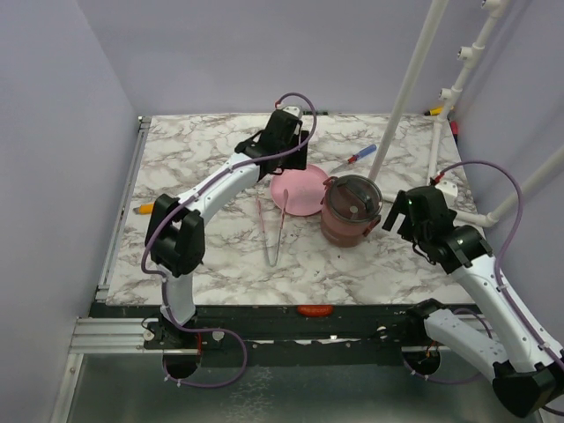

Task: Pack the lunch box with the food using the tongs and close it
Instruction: Reset both arms

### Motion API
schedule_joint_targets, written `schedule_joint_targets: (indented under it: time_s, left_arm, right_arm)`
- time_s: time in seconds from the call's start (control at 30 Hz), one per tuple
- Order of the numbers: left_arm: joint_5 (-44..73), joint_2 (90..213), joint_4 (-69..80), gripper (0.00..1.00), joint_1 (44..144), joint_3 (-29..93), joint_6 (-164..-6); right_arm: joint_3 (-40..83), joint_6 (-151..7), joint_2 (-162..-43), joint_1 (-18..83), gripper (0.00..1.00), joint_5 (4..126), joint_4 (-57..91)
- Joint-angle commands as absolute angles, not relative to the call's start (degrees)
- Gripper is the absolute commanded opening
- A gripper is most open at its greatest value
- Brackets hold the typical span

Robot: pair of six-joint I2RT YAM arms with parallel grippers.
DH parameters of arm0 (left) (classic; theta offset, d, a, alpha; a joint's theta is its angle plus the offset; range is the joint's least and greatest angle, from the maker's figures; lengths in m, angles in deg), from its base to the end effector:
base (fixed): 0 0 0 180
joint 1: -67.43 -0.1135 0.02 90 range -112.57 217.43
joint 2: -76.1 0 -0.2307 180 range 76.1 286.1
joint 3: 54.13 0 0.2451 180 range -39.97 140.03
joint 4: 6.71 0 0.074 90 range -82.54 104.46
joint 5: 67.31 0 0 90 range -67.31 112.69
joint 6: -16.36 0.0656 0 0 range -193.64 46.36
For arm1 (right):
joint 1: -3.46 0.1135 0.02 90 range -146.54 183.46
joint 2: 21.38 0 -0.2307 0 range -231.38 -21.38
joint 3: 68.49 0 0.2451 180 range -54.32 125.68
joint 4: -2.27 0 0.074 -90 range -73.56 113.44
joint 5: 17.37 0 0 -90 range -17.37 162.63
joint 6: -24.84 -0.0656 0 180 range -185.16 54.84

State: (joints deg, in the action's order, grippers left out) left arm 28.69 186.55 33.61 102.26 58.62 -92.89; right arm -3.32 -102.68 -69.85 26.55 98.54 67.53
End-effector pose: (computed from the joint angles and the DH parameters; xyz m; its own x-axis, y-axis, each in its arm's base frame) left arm 0.3776 -0.2544 0.2537 -0.6423 0.0475 -0.7650 0.3058 0.9311 -0.1989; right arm 0.1859 0.0481 0.2569 -0.5998 0.3398 -0.7244 0.3512 0.9253 0.1433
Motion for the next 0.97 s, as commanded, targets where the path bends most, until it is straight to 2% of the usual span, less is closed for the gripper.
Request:
schedule_joint_targets:
  time_s: [0.0, 0.1, 0.27, 0.37, 0.67, 0.93]
  left_arm:
    - [31.7, 180.5, 31.0, 0.67, 98.3, 52.8, -94.2]
    - [33.0, 175.2, 26.5, 0.67, 94.4, 46.3, -95.7]
    - [36.5, 164.2, 21.2, 0.67, 86.4, 35.6, -96.5]
    - [40.5, 156.2, 18.8, 0.67, 82.0, 29.9, -96.6]
    - [52.1, 132.3, 10.3, 0.71, 81.2, 14.6, -87.5]
    - [51.9, 129.1, 9.3, 0.72, 81.2, 11.1, -85.5]
  right_arm:
    - [-1.4, -101.8, -69.9, 26.3, 0.99, 102.6, 64.0]
    - [-1.3, -98.9, -70.7, 22.0, 1.0, 99.8, 59.0]
    - [-0.7, -92.4, -71.3, 5.5, 1.0, 87.6, 51.9]
    - [0.7, -90.3, -71.2, -1.1, 1.0, 84.6, 48.6]
    - [-6.2, -85.5, -63.3, -1.7, 1.0, 88.1, 30.1]
    - [-7.6, -84.1, -63.7, -1.7, 1.0, 88.4, 29.2]
